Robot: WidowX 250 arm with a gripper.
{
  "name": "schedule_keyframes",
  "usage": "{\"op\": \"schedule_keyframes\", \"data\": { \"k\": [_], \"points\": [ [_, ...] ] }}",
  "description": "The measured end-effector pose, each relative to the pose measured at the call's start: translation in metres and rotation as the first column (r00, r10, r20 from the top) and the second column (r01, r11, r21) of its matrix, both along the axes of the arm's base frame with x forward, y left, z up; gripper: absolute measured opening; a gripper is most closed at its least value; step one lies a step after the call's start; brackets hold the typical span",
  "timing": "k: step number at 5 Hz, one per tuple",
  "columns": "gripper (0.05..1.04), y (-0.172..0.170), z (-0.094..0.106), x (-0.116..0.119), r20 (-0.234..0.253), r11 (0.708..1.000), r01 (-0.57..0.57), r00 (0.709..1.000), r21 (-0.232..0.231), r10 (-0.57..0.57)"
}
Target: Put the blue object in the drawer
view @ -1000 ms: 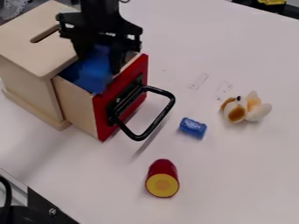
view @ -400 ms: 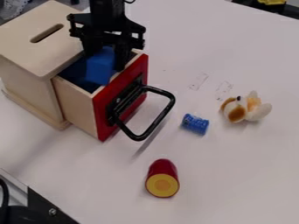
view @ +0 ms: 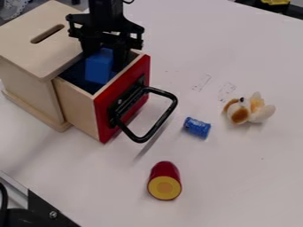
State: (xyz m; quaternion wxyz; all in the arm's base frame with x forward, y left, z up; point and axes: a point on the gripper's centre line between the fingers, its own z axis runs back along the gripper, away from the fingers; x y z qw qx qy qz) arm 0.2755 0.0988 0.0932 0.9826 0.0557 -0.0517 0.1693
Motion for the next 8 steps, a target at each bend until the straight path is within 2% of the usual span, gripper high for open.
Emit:
{"op": "schedule_keyframes", "data": {
  "k": [1,2,5,6,7,8],
  "points": [
    [0.646,0.0,-0.002,0.001,-0.005,1.0,0.002,1.0,-0.004,-0.002],
    [0.806,-0.001,-0.002,0.001,-0.006,1.0,0.001,1.0,-0.001,-0.001],
    [0.807,-0.006,0.0,0.003,-0.026,1.0,0.014,1.0,0.011,-0.014],
    [0.901,-0.009,0.007,0.003,-0.002,1.0,-0.007,1.0,0.001,0.007],
    [0.998,-0.014,0.026,0.002,0.069,1.0,-0.026,0.997,-0.008,0.027],
    [0.998,-0.016,0.038,0.001,0.111,0.999,-0.036,0.993,-0.018,0.038]
  ]
}}
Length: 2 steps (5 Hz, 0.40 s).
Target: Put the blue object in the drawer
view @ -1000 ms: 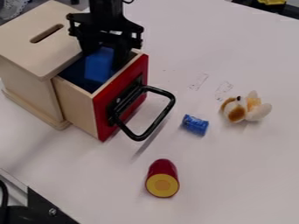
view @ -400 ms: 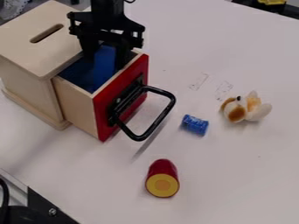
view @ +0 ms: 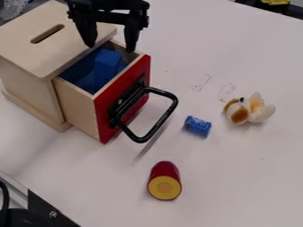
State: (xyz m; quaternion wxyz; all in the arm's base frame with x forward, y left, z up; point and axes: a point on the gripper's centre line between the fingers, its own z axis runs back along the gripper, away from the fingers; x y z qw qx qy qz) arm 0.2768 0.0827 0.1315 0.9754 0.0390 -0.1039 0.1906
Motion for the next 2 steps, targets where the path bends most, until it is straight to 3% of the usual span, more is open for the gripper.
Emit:
{"op": "schedule_keyframes", "data": {
  "k": [2],
  "points": [
    [0.998,-0.002,0.025,-0.007,0.064,1.0,-0.023,0.998,0.011,0.023]
  ]
}}
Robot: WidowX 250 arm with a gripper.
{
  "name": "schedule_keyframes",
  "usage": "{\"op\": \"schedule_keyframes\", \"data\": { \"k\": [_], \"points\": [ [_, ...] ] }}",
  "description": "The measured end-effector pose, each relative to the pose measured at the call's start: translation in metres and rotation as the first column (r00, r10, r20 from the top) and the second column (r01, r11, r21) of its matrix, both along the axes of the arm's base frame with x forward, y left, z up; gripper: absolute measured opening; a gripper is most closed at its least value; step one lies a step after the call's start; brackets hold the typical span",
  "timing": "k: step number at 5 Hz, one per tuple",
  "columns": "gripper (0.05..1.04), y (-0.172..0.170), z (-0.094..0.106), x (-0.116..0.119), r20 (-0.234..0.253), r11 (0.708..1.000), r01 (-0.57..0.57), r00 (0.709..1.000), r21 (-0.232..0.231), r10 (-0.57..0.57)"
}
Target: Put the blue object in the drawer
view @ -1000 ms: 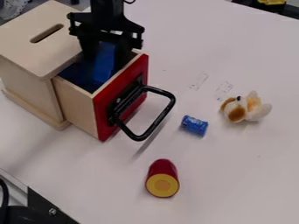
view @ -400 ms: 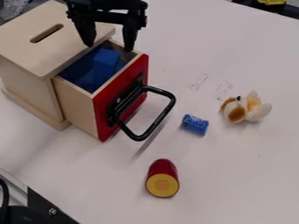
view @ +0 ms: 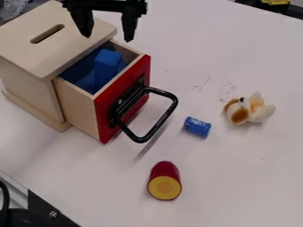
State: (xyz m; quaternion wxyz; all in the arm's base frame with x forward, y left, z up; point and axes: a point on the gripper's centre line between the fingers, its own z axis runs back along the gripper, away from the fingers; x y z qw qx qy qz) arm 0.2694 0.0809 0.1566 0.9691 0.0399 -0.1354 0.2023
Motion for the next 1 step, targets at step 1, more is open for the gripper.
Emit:
{"op": "schedule_keyframes", "data": {
  "k": [1],
  "points": [
    [0.998,-0.0006,0.0042,-0.0008,0.014,1.0,0.0,1.0,0.003,0.0]
  ]
}}
